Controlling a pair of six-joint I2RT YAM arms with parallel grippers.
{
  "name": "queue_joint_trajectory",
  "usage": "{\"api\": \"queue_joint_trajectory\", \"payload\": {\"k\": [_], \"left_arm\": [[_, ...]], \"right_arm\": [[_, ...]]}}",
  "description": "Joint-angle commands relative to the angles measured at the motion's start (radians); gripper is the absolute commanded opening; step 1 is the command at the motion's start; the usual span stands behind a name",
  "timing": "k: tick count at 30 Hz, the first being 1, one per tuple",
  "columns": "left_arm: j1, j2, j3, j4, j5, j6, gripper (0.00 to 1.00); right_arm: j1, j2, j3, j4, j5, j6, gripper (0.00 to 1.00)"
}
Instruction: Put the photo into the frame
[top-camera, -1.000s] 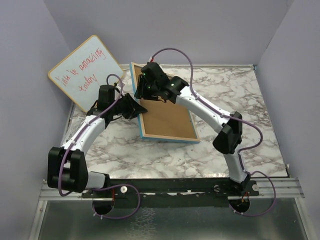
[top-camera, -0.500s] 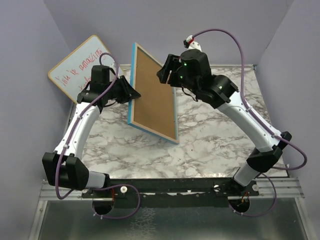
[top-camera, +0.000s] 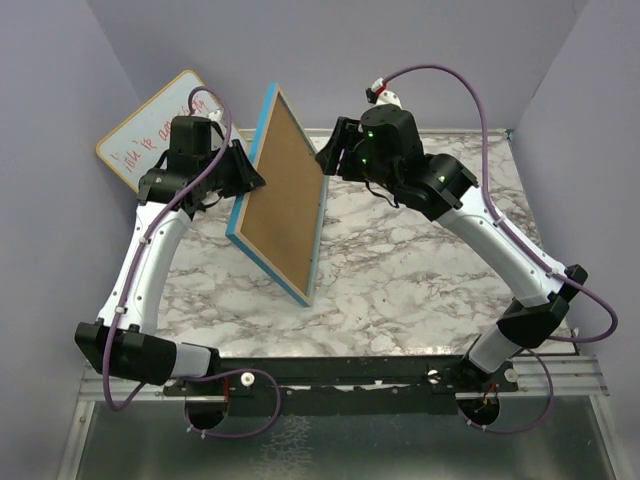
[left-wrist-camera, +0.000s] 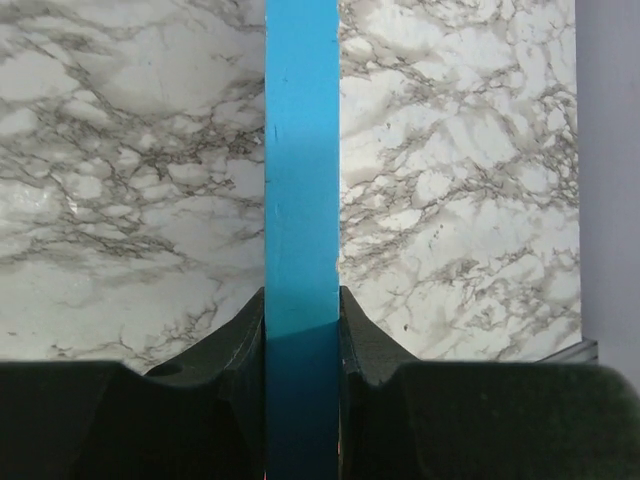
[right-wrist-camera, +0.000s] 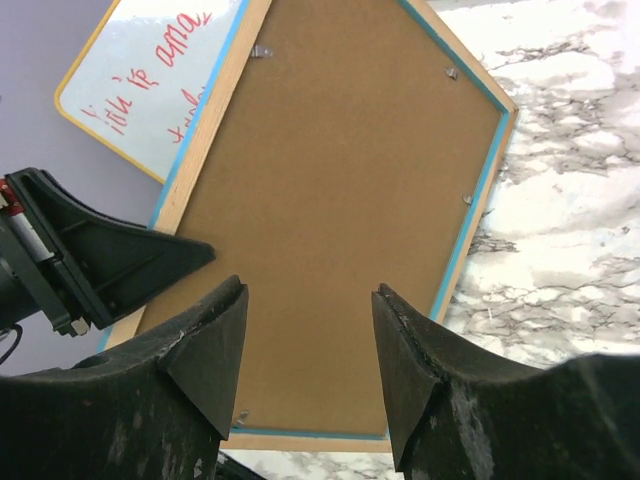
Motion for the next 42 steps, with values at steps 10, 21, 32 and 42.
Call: {"api": "queue_joint_trajectory", "payload": {"k": [10, 21, 32, 42], "left_arm": [[-0.117, -0.018, 0.192, 0.114, -0.154, 0.294, 0.0], [-0.149, -0.003, 0.15, 0.263, -0.172, 0.392, 0.0], [-0.195, 0.034, 0.115, 0.299, -0.205, 0.51, 0.0], [-0.274, 0.114, 0.121, 0.288, -0.243, 0.591, 0.0]], "right_arm": [[-0.013, -0.004, 0.034, 0.058, -0.089, 0.213, 0.71], [-0.049, 0.072, 0.129, 0.057, -0.032, 0.318, 0.75], [-0.11, 0.196, 0.192, 0.075, -0.122, 0.368, 0.75], [-0.164, 0.243, 0.169, 0.017, -0.132, 0.488, 0.73]]}}
